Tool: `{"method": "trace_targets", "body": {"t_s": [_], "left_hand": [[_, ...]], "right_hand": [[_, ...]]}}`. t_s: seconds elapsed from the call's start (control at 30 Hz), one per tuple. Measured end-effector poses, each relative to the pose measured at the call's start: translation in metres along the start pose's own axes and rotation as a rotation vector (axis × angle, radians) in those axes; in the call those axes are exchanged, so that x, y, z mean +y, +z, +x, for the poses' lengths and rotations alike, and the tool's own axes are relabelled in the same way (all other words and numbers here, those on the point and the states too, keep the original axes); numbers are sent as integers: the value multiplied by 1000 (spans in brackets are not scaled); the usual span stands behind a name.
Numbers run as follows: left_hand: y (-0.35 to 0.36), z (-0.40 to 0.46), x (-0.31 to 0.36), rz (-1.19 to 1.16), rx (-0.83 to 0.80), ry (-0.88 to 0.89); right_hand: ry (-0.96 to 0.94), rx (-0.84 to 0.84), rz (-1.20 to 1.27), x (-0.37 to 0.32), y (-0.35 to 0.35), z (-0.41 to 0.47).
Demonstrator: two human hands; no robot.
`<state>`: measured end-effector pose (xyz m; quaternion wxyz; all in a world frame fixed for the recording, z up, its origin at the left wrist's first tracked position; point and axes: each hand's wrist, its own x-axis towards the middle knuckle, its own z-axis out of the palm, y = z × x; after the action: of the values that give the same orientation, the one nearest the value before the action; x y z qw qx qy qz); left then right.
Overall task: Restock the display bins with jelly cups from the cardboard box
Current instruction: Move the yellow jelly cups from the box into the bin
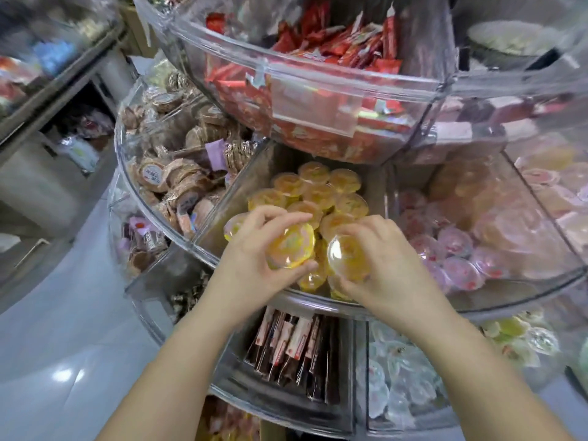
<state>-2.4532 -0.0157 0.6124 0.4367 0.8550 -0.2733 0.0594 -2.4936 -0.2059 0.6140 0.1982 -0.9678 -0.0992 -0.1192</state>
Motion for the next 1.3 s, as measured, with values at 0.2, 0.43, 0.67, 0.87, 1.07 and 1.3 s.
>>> {"method": "trace_targets", "body": {"t_s": [0.2,0.43,0.67,0.87,1.07,1.3], "left_hand": [[9,16,2,-26,-275,116],[17,30,-12,329,-479,127],[14,37,-18,372,-504,176],[0,40,-21,475,-432,409],[2,39,-23,428,-449,352],[1,41,-26,316,-533,180]], "right_hand": [[-32,46,-342,17,5,-6],[-36,-129,-286,20,0,-6],[-127,-13,-284,26,-8,-5],[-233,196,-327,29,2,-11],[-269,151,-386,27,3,-13],[-301,-62,-260,29,-11,-5]]}}
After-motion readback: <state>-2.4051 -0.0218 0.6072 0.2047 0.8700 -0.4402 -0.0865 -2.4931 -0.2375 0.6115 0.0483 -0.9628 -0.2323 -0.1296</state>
